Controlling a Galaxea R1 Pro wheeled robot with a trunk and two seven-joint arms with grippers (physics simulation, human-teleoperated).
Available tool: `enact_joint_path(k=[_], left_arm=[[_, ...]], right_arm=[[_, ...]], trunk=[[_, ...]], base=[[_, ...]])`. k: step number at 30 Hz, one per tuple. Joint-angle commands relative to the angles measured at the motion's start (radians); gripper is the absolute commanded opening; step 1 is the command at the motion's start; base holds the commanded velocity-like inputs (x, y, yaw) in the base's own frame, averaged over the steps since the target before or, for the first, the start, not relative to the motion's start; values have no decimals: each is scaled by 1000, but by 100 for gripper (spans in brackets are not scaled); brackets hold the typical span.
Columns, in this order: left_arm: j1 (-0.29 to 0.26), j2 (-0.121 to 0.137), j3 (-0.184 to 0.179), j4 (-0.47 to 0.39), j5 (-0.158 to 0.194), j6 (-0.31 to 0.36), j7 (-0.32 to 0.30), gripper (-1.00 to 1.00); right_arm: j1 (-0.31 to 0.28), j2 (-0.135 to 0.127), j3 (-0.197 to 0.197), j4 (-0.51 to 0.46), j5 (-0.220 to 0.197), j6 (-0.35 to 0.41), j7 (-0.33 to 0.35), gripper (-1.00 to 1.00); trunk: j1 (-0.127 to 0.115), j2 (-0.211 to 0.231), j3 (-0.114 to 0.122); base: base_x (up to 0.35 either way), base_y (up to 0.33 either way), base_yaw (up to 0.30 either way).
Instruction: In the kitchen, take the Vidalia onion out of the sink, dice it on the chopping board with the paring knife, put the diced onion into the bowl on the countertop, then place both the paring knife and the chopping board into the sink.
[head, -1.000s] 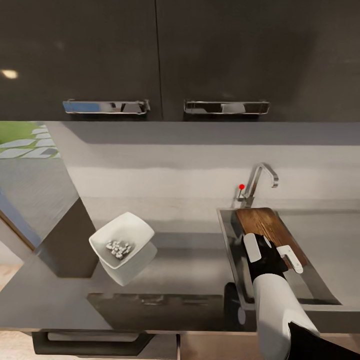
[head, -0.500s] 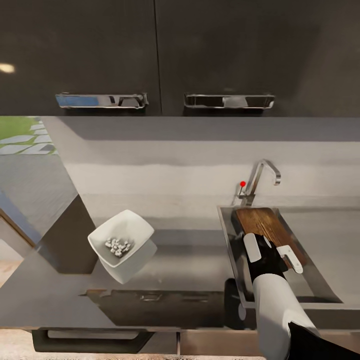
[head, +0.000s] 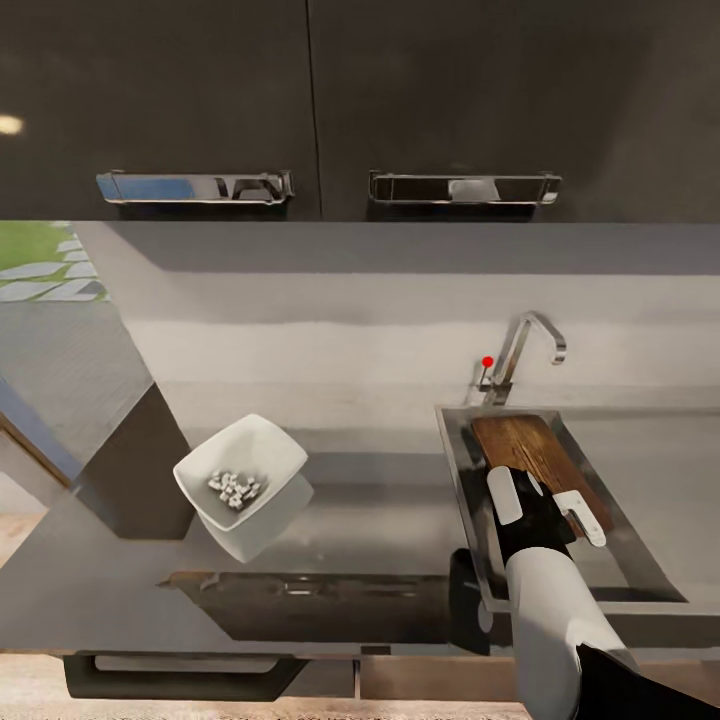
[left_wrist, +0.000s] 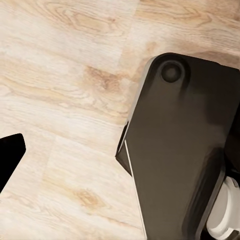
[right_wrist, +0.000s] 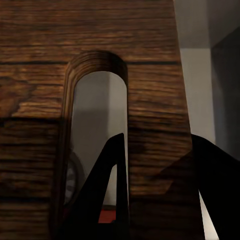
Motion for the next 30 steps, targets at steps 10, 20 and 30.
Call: enact_joint_path(k=[10, 20, 30], left_arm=[[0, 0, -9, -2, 2, -1, 10, 100], [0, 0, -9, -2, 2, -1, 9, 100], [0, 0, -9, -2, 2, -1, 9, 100]], right_arm=[[-1, 1, -2, -1, -5, -8, 1, -100], [-1, 1, -2, -1, -5, -6, 1, -100], [-1, 1, -2, -1, -5, -6, 1, -100]], trunk=[[1, -2, -18], [1, -2, -34], [1, -2, -50]], base=[[0, 0, 0], [0, 0, 0], [0, 0, 0]])
